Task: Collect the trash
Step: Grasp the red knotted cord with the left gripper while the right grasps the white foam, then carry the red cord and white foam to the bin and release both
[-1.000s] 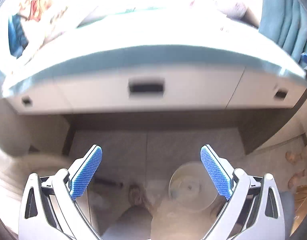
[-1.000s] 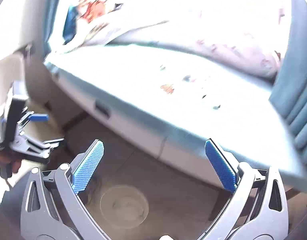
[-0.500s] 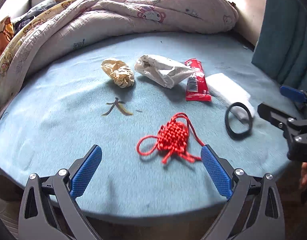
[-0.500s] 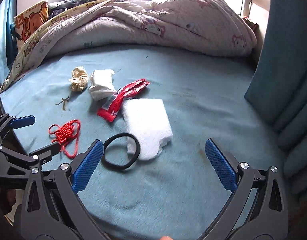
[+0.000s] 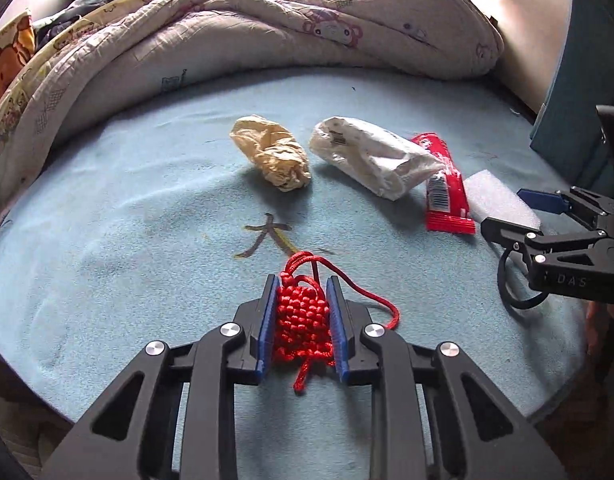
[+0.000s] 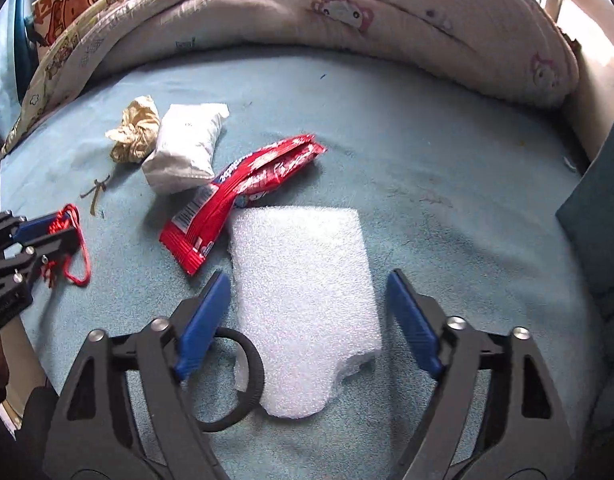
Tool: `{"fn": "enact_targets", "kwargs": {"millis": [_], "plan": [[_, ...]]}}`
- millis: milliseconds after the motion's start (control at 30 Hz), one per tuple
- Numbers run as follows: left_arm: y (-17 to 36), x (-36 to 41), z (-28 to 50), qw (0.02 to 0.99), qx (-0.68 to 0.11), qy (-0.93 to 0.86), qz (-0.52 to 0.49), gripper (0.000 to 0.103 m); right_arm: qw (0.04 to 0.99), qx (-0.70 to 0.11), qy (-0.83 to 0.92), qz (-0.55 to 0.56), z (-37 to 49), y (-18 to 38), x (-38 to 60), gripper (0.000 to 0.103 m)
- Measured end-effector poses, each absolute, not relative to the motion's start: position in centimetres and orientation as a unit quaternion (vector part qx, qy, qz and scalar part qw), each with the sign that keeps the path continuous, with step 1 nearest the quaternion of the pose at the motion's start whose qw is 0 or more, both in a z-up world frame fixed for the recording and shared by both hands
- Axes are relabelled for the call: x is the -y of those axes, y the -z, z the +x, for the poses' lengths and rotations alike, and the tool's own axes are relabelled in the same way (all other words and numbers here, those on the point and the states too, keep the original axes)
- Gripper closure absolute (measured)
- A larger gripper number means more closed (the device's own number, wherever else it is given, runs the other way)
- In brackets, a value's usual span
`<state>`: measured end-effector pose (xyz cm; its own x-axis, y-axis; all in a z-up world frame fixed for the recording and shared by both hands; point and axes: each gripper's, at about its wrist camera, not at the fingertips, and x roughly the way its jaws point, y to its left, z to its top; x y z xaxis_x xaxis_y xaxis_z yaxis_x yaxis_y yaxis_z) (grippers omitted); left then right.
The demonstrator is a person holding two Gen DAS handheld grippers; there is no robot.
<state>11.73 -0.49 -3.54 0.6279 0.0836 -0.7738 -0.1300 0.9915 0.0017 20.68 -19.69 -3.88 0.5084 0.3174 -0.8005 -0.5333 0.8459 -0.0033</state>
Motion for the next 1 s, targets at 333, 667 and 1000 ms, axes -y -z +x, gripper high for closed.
{"fn": "enact_targets", "kwargs": {"millis": [333,667,1000], "plan": [[2.3,-0.8,12.1,0.909,-0.409,-0.067,-0.04,0.081,0.889,-0.403,-0.215,-0.016,22.6,0.6,22.0,0.046],[-0.8,-3.0,10.1,0.913,-0.4,-0.062,-0.051,0.081,0.914,-0.355,-0.194,0.011,22.5,-6.1,23.6,0.045],[-3.1,-6.3,4.1,0.915,-0.395,-0.065,-0.054,0.081,0.9,-0.364,-0.22,-0.094,18.7,-7.0,18.1,0.045]]}}
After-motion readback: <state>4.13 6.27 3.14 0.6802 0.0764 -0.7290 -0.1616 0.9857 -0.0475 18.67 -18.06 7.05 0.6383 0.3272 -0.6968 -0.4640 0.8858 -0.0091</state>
